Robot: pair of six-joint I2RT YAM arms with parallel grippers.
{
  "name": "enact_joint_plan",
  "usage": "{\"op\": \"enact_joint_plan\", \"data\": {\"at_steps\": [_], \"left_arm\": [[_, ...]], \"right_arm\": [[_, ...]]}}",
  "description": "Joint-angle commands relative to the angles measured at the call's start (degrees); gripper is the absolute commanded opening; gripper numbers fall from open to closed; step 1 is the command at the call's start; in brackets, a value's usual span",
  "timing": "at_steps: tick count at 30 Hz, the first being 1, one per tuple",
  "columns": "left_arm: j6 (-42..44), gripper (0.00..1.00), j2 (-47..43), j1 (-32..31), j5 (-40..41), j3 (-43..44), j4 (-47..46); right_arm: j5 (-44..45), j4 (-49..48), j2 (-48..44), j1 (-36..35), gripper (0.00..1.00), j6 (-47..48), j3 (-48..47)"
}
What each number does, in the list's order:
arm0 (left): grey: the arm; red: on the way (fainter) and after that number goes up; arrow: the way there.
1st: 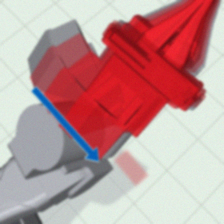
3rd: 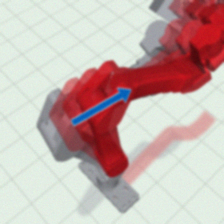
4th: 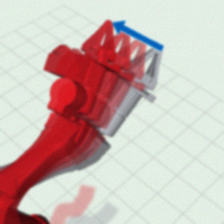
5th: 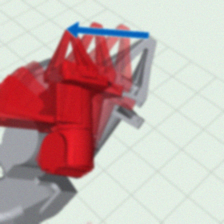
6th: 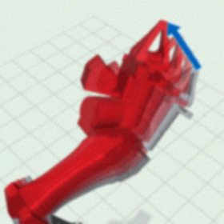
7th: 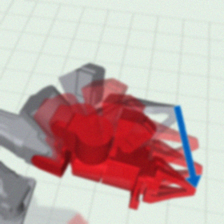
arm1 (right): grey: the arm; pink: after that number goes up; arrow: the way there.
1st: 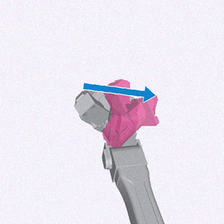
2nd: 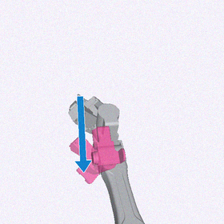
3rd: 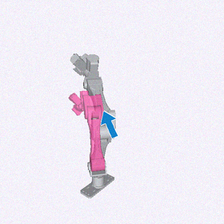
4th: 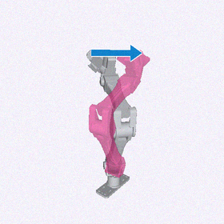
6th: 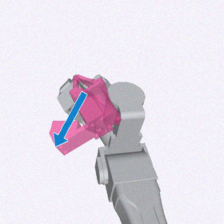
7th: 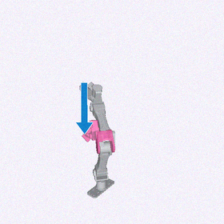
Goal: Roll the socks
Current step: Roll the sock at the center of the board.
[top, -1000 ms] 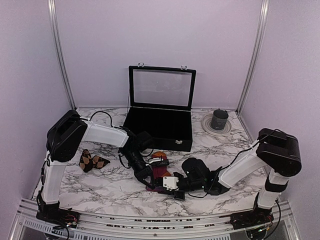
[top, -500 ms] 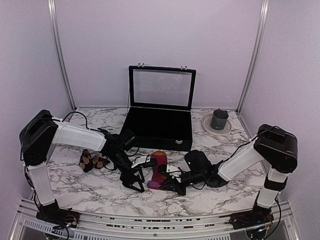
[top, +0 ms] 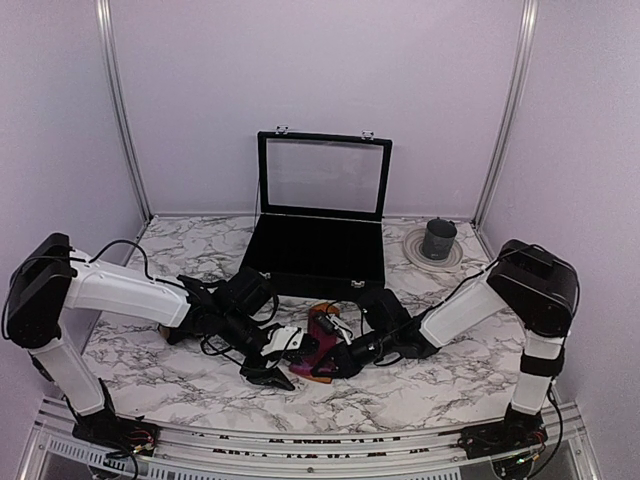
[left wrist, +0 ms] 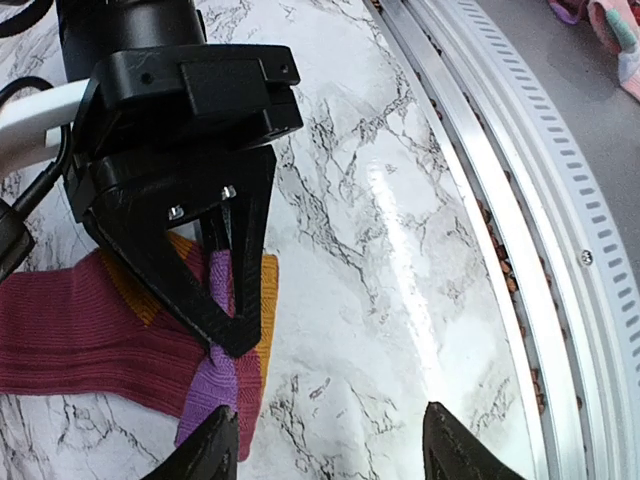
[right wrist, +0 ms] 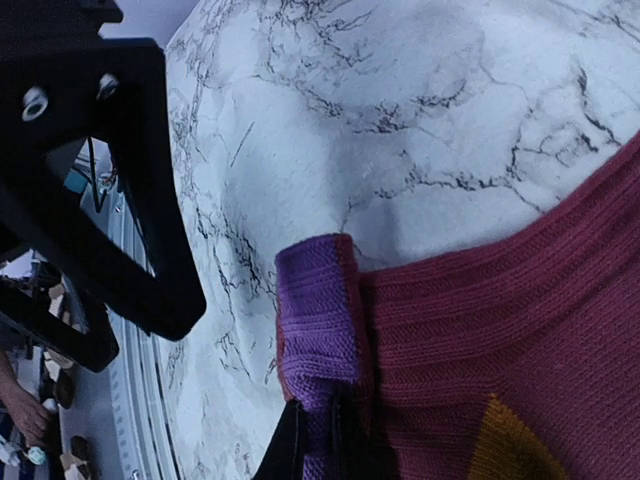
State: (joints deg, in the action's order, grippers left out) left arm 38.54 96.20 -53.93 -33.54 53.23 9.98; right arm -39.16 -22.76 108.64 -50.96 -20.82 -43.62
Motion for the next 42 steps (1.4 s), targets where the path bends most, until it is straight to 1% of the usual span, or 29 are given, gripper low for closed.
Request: {"op": "enact_joint_plan", "data": {"at_steps": [1,3,7,11,15,20,22,23,25,27,28,29,31,34,37,40,42], "left_arm": [[4.7,0.59,1.5,-1.4,5.8,-1.0,-5.6],[5.0,0.55,2.5,-2.0,8.1,-1.4,-8.3],[8.8,0.51,4.3,-3.1,10.4,-2.1,-11.8],[9.1,0.45,6.5,-3.6,12.3,-1.7,-13.6],[9.5,0.42,7.8,-3.6,15.3,-2.3,-17.3],[10.0,0.38,9.3,-3.7,17.6,-2.3,-17.8],[10.7,0.37,10.0,-3.7,18.2,-2.2,-17.0],[11.0,0.36,10.2,-3.8,18.3,-2.1,-16.3],[11.1,0.24,10.8,-3.9,18.4,-1.1,-13.8],[9.9,0.04,10.7,-3.9,18.4,0.0,-11.1],[9.1,0.0,10.4,-3.9,17.9,0.5,-9.9],[8.2,0.0,10.1,-3.9,17.2,0.9,-8.4],[6.5,0.0,10.2,-3.8,15.4,2.8,-2.0],[3.2,0.0,10.2,-3.4,12.0,4.9,3.5],[1.0,0.0,10.6,-2.8,8.6,6.8,8.6],[-1.3,0.0,11.1,-1.6,3.0,9.3,13.5],[-2.6,0.0,12.1,-0.7,-0.4,11.5,17.4]], "right_arm": [[-2.9,2.3,4.1,1.5,0.0,-13.6,3.4],[-3.6,1.2,5.0,1.9,0.0,-15.4,4.0],[-4.9,0.5,6.7,2.4,0.0,-16.9,4.2],[-5.3,0.1,7.3,3.2,0.0,-17.4,4.5],[-5.8,0.0,7.3,3.3,0.0,-17.2,4.8],[-7.4,-0.7,7.4,3.5,0.0,-17.9,5.2],[-8.0,-1.6,7.3,3.6,0.02,-18.1,5.3],[-8.3,-2.7,7.3,3.5,0.03,-18.4,5.3],[-8.7,-3.8,6.8,3.5,0.07,-19.2,5.7],[-8.2,-4.7,5.5,5.4,0.14,-19.6,6.3],[-7.6,-5.0,4.5,5.8,0.17,-19.3,6.7],[-6.8,-5.4,3.1,5.9,0.21,-18.8,7.2],[-4.2,-5.5,0.0,5.9,0.27,-16.4,8.0],[1.0,-6.7,-6.5,5.9,0.36,-11.9,10.5],[5.7,-8.0,-13.8,5.9,0.42,-6.5,13.9],[9.3,-5.9,-20.0,5.8,0.46,-0.6,15.9],[13.7,-3.2,-24.5,5.1,0.48,3.6,16.9]]}}
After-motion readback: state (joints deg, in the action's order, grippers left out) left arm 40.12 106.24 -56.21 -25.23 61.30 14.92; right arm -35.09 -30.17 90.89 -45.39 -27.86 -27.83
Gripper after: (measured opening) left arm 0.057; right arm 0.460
